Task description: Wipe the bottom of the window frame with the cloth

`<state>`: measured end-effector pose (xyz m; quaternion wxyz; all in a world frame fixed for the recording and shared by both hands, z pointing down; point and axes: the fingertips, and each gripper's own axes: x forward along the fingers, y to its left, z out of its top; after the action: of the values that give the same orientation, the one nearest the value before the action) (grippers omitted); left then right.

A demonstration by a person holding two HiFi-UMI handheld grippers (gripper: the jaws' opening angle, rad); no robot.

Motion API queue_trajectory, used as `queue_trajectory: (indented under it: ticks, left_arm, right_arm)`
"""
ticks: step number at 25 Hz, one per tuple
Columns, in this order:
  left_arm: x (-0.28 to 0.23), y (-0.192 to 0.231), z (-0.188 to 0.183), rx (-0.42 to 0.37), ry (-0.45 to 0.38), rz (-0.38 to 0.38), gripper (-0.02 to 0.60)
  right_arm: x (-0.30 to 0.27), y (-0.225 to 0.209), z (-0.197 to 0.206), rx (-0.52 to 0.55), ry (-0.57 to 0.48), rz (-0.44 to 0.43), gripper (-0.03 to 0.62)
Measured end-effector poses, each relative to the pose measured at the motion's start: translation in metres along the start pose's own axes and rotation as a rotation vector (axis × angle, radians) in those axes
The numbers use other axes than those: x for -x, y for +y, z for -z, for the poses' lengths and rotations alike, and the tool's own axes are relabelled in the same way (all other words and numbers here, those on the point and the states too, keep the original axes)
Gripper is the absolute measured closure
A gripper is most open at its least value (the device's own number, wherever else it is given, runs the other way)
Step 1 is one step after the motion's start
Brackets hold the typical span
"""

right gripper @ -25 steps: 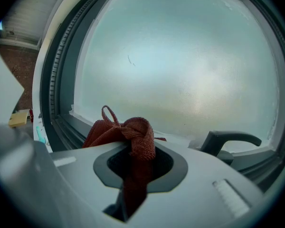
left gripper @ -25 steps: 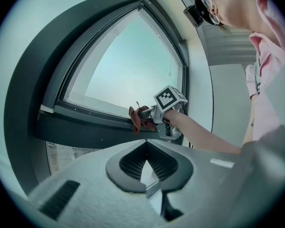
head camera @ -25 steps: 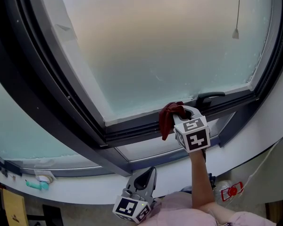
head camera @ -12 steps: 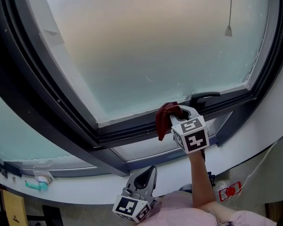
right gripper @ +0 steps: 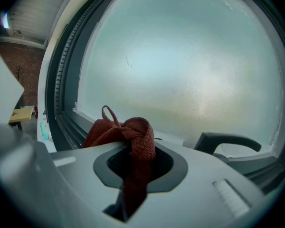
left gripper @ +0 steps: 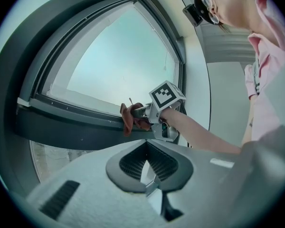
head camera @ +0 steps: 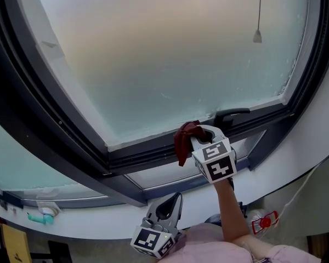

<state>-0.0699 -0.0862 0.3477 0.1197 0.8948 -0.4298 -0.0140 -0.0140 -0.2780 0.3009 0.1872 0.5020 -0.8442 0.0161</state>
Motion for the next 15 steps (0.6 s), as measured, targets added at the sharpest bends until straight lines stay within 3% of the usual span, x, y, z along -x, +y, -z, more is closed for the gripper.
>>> queue_trajectory:
  ticks: [9, 13, 15]
  left_arm:
    - [0.023, 0.014, -0.001, 0.015, -0.021, -0.076, 0.584]
    - [0.043, 0.024, 0.0, 0.019, -0.028, -0.118, 0.584]
    - [0.053, 0.03, 0.0, 0.027, -0.034, -0.142, 0.584]
  right_arm:
    - [-0.001, -0.001, 0.0, 0.03, 0.026, 0.054, 0.542]
    - [0.0, 0.009, -0.006, 0.133, 0.042, 0.121, 0.54]
    - [-0.001, 0.032, -0.018, 0.184, 0.008, 0.099, 0.539]
